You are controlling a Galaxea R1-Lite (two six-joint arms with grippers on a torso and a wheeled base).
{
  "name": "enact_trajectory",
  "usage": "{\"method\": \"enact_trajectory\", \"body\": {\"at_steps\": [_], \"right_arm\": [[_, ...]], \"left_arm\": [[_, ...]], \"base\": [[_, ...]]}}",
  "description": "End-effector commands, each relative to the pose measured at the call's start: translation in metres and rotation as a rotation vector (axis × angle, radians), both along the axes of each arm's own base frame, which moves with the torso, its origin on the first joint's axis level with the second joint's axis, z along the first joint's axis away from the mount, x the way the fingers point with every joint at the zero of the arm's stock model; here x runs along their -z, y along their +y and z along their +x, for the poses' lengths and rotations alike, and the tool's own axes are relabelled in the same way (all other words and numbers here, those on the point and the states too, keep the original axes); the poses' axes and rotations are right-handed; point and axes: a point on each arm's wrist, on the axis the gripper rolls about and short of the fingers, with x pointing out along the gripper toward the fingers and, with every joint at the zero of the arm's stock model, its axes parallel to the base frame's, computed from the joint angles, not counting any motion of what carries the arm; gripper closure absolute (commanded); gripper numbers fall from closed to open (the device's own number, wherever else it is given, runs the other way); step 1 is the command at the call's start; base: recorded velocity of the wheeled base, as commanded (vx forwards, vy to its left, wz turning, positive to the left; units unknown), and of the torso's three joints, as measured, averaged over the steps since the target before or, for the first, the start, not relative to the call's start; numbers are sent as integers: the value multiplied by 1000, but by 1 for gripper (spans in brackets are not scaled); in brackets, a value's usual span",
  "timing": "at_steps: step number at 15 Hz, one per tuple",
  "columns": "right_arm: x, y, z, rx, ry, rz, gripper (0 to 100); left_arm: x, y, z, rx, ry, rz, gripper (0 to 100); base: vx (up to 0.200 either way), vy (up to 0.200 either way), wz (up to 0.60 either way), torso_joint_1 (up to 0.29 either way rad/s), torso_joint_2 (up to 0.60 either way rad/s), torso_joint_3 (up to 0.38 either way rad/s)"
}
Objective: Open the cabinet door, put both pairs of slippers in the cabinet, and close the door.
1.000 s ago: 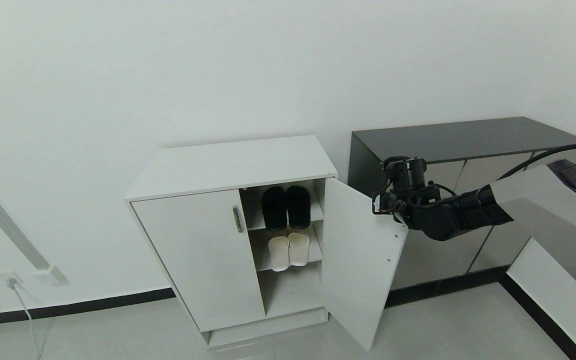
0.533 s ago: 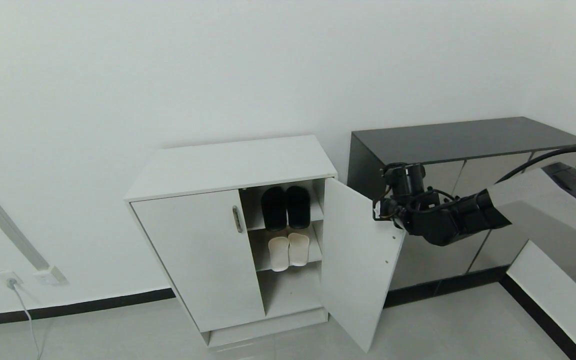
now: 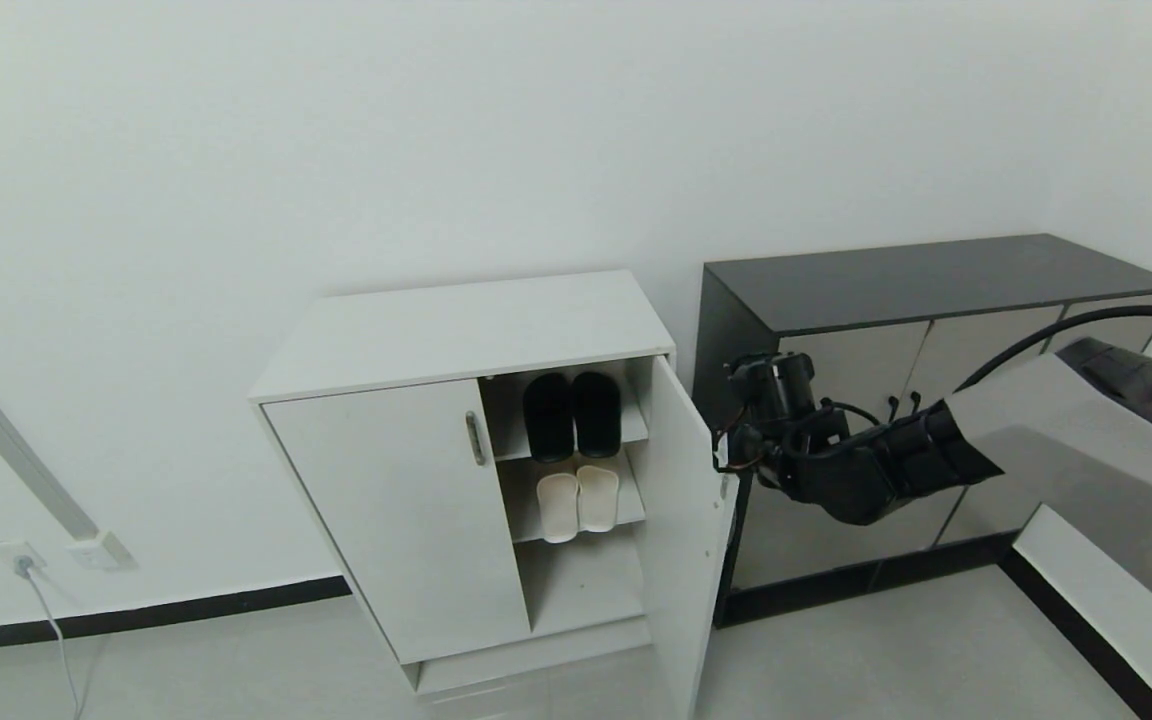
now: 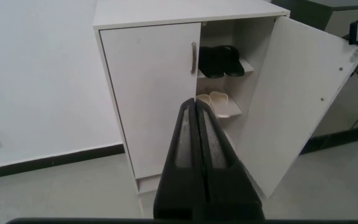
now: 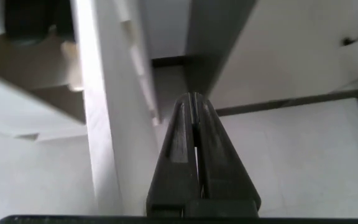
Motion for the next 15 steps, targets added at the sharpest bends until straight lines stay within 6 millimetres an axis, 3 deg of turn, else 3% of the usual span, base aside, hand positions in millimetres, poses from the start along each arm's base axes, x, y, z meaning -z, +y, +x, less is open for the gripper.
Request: {"method": "enact_trajectory", "body": {"at_steps": [1, 7, 15], "right_arm": [[-6, 20, -18, -54, -3, 12, 100], [-21, 64, -64, -217, 5, 88, 100], [-42, 48, -89, -255, -11, 99, 100]], "left_arm": [[0, 0, 0, -1, 0, 0, 100], [0, 0, 0, -1, 0, 0, 100], [0, 0, 0, -1, 0, 0, 100]], "base": [[0, 0, 0, 0, 0, 0], [0, 0, 0, 0, 0, 0], [0, 0, 0, 0, 0, 0]]}}
